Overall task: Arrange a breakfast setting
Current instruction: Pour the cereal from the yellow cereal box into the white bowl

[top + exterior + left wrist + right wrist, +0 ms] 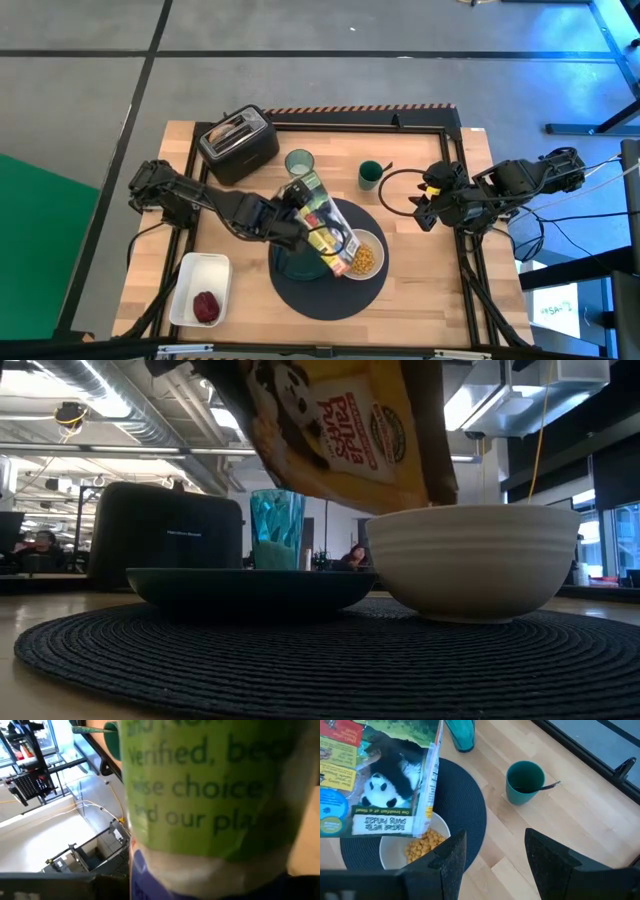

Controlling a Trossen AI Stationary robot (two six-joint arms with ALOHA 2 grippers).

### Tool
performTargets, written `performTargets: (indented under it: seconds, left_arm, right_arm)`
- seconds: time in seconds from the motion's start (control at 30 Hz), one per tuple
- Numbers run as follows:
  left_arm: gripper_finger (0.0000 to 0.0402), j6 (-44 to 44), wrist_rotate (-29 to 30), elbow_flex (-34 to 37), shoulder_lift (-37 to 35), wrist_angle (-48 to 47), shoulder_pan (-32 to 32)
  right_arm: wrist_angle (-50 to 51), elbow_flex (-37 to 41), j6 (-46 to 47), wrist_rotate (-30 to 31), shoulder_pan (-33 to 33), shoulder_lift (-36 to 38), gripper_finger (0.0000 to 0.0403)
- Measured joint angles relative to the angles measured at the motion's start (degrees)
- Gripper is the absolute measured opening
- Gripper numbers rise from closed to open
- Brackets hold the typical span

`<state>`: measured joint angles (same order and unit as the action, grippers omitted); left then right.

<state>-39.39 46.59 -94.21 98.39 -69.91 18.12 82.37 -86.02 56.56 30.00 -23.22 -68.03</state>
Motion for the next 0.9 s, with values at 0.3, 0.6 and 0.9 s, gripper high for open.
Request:
performTargets:
  seconds: [0.3, 0.6, 0.9]
  left_arm:
    - [0.0167, -2.5, 3.3, 0.0, 0.0, 0.0, 1.2]
    - [0.0167, -5.3, 8.2, 0.0, 0.0, 0.3, 1.7]
    - [0.0167, -9.6, 9.0, 0.0, 0.0, 1.9, 2.4]
  right_arm:
    - [0.0, 0.0, -0.9, 0.0, 0.0, 0.0, 0.0192]
    - [0.0, 0.0, -1.0, 0.5, 0.0, 0.0, 0.0192]
    - [0.0, 0.0, -1.0, 0.5, 0.0, 0.0, 0.0192]
